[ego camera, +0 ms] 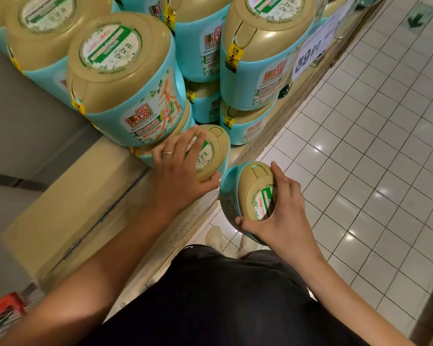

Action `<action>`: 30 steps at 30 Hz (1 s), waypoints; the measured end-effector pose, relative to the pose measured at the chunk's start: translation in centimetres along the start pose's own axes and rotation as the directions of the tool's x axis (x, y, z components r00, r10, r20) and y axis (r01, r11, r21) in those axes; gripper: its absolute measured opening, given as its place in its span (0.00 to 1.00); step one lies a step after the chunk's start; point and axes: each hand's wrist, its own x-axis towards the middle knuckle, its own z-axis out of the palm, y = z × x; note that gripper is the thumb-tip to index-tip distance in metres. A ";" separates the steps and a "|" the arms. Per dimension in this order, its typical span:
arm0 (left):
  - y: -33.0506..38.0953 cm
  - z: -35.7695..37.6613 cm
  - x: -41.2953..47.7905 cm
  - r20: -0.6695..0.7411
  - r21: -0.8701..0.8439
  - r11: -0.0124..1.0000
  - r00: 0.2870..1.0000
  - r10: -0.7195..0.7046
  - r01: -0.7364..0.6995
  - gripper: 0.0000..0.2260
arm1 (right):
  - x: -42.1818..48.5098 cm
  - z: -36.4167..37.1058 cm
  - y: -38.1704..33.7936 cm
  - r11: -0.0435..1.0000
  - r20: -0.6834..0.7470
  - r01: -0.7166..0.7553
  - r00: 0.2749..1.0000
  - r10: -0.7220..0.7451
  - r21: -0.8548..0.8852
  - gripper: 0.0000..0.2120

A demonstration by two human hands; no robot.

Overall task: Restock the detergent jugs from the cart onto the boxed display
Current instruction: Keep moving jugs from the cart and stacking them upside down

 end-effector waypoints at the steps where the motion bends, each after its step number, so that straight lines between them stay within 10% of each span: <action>1: 0.1 0.0 0.1 -0.006 0.002 1.000 1.000 0.002 -0.002 0.37 | 0.1 -0.2 0.0 1.000 0.009 0.009 1.000 -0.009 -0.006 0.63; 22: 0.3 -0.4 1.1 0.111 -0.228 0.971 0.993 -0.047 0.071 0.32 | 1.1 -3.7 1.7 1.000 0.090 0.030 0.996 -0.030 0.003 0.62; 30: 3.4 -1.4 -4.8 -0.268 -0.425 0.905 0.956 -0.117 -0.008 0.15 | 1.9 -6.5 0.3 0.996 0.152 0.029 0.988 -0.042 0.083 0.62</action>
